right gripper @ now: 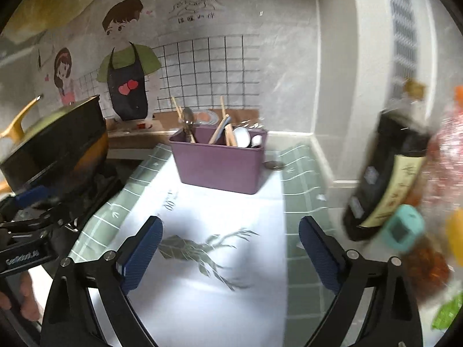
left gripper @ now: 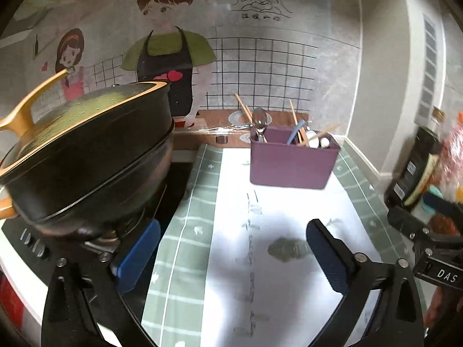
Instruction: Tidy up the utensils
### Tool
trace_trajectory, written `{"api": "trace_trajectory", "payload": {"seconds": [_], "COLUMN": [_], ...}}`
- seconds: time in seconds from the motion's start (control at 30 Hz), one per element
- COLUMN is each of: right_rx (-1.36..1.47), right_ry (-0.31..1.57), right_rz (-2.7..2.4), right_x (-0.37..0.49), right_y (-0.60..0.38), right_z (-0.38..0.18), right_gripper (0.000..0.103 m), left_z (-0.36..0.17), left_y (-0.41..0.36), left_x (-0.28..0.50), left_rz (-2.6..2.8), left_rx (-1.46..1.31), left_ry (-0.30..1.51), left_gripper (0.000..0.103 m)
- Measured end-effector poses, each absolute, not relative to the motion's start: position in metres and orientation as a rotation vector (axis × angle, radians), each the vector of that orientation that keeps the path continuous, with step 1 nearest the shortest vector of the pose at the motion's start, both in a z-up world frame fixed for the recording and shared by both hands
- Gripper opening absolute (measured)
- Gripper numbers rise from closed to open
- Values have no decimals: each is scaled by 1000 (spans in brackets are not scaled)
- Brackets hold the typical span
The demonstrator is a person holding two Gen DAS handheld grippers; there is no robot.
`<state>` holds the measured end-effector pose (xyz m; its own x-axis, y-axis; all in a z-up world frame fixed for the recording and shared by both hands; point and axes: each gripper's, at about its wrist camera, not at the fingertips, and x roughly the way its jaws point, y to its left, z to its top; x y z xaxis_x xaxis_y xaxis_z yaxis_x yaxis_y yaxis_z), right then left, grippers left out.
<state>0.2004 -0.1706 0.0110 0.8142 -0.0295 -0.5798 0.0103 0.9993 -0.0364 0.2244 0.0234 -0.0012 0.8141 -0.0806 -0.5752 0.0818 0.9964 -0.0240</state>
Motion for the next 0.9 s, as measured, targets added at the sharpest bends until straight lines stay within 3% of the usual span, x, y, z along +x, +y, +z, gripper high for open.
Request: {"api": "trace_trajectory", "payload": {"seconds": [0.33, 0.9], "right_rx": [-54, -47], "right_ry": [546, 534], "right_rz": [-90, -105], "right_x": [139, 127], "right_y": [-165, -164], "right_z": [25, 31], "right_gripper": [98, 100], "left_z": [11, 12], "left_y": [10, 13], "left_x": [162, 161], "left_rz": [-98, -114], "left_rx": [53, -1], "left_ry": [587, 610], "left_gripper": [102, 102]}}
